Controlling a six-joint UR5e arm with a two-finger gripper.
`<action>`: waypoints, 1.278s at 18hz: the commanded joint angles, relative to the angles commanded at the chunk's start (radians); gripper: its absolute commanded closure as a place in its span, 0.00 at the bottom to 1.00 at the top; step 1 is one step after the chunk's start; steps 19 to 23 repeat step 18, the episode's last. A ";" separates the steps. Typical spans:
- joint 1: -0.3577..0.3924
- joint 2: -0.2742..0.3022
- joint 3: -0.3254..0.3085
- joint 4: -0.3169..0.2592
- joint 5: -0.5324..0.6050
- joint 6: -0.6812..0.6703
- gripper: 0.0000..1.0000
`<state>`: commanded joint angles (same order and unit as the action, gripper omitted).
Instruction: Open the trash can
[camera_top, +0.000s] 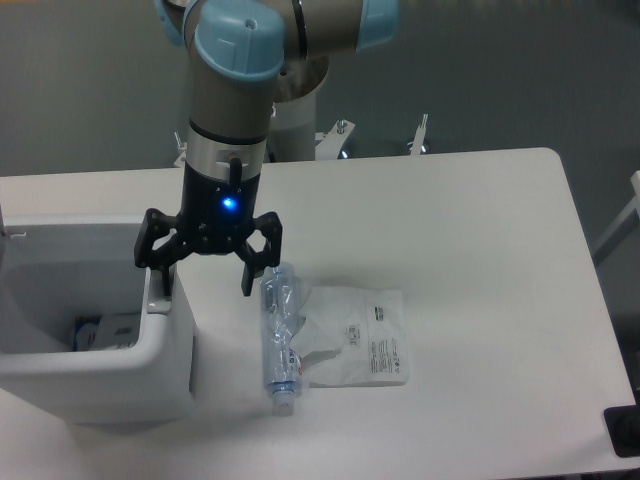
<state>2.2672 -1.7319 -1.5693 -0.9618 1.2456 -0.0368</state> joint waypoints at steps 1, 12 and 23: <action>0.002 0.003 0.008 0.000 -0.002 -0.002 0.00; 0.086 0.011 0.075 0.002 0.078 0.020 0.00; 0.167 0.009 0.074 -0.008 0.117 0.176 0.00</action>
